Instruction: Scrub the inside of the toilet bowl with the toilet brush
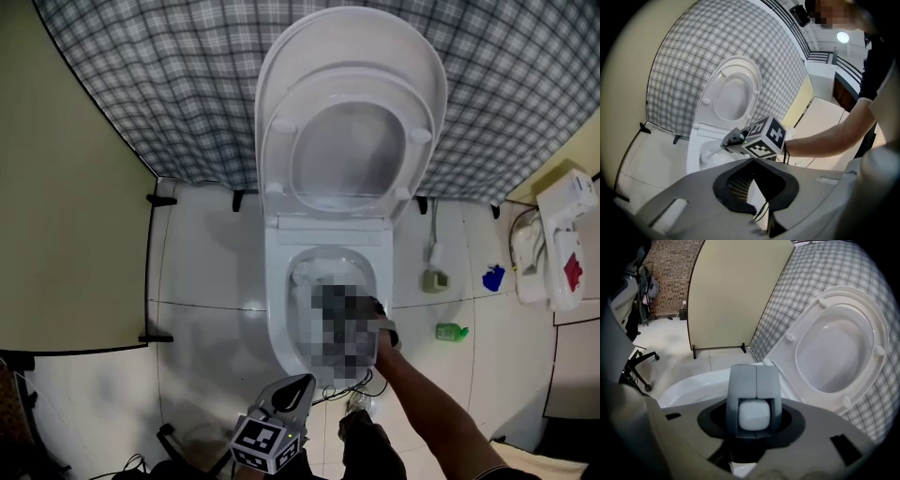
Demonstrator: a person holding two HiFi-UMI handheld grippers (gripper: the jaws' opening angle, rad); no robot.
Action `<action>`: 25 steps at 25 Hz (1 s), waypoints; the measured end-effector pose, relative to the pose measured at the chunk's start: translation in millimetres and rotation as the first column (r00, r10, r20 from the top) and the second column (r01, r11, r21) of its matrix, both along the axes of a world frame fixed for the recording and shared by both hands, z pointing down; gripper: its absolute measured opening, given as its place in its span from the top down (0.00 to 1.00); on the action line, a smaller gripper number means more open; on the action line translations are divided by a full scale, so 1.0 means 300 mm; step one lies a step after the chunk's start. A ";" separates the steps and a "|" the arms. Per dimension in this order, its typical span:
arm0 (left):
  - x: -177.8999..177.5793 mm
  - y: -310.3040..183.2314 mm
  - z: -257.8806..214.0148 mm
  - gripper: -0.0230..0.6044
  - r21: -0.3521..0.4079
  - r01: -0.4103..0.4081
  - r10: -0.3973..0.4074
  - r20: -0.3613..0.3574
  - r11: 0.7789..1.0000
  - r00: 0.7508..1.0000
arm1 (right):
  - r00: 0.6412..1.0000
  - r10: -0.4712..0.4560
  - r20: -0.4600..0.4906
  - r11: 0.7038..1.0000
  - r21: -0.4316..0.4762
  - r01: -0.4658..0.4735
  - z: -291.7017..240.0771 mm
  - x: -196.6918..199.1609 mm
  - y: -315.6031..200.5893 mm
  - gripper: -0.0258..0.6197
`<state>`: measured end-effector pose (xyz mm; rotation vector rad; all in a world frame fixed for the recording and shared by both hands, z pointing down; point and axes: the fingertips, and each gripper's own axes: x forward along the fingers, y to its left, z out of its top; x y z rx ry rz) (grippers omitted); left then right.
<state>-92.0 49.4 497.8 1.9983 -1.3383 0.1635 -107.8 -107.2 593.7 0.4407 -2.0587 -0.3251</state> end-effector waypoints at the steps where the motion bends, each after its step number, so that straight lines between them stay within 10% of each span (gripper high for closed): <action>1: -0.005 0.003 0.002 0.98 -0.001 0.006 -0.006 -0.001 1.000 1.000 | 1.000 -0.021 0.005 1.000 0.000 0.021 0.000 -0.012 0.022 0.67; 17: 0.017 -0.005 -0.030 0.98 0.014 -0.054 0.054 0.008 0.998 0.998 | 0.956 0.282 -0.082 0.959 0.035 -0.280 0.014 0.331 -0.096 0.67; 25: 0.056 0.045 -0.100 0.98 0.026 -0.098 0.098 0.005 0.995 0.995 | 0.942 0.276 -0.192 0.960 0.003 -0.281 0.014 0.501 0.085 0.67</action>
